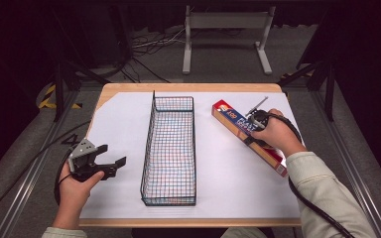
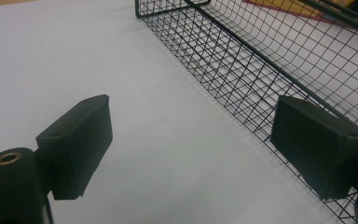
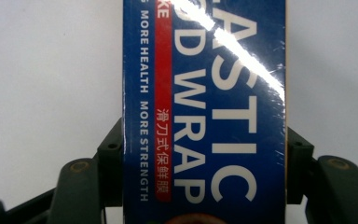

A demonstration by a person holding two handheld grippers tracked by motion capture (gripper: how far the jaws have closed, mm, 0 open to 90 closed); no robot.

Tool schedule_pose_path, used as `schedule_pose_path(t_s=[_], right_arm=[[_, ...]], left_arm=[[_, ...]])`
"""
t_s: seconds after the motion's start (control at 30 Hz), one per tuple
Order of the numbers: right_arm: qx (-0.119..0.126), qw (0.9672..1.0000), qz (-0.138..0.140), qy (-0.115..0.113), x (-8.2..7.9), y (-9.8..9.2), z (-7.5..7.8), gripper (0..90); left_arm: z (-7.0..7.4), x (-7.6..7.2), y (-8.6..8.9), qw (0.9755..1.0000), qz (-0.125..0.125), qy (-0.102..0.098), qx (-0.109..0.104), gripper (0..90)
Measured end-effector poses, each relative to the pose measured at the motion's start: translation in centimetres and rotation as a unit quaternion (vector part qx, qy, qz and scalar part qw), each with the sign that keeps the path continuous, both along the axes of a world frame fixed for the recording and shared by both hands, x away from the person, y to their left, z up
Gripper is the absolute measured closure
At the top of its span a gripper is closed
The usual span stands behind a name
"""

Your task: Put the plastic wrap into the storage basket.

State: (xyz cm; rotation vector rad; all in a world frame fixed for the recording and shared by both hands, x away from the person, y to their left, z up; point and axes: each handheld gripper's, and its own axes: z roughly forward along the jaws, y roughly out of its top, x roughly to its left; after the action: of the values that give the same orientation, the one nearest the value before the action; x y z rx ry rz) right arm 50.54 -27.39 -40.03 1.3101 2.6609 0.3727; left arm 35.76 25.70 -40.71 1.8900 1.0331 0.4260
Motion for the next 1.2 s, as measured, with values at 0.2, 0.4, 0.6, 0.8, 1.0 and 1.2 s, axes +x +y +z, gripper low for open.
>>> schedule_pose_path(t_s=[0.2, 0.4, 0.6, 0.8, 1.0, 1.2], right_arm=[[-0.002, 0.9999, -0.009, 0.012, 0.0, 0.2, 0.3, 39.6], [-0.003, 0.9996, -0.022, 0.016, -0.3, 0.3, 1.0, 39.8], [0.001, 0.9993, -0.031, 0.02, -0.9, 0.4, 1.7, 39.9], [0.007, 0.9989, -0.044, 0.012, -1.8, 0.5, 3.1, 39.9], [0.015, 0.9977, -0.065, 0.013, -2.6, 0.9, 4.6, 40.0], [0.018, 0.9958, -0.089, 0.012, -2.9, 1.2, 5.8, 40.0]], left_arm=[[-0.4, 0.0, -0.2, 1.0, -0.007, 0.001, -0.003, 13.5], [-0.9, -0.1, -0.3, 1.0, 0.0, -0.001, 0.006, 13.9], [-1.5, -0.3, -0.2, 0.9999, 0.015, -0.005, 0.006, 14.5], [-1.6, -0.4, -0.2, 0.9998, 0.014, -0.004, 0.009, 14.4], [-1.4, -0.4, -0.2, 0.9997, 0.017, -0.014, 0.009, 14.4], [-1.4, -0.3, -0.1, 0.9995, 0.022, -0.02, 0.012, 14.4]])
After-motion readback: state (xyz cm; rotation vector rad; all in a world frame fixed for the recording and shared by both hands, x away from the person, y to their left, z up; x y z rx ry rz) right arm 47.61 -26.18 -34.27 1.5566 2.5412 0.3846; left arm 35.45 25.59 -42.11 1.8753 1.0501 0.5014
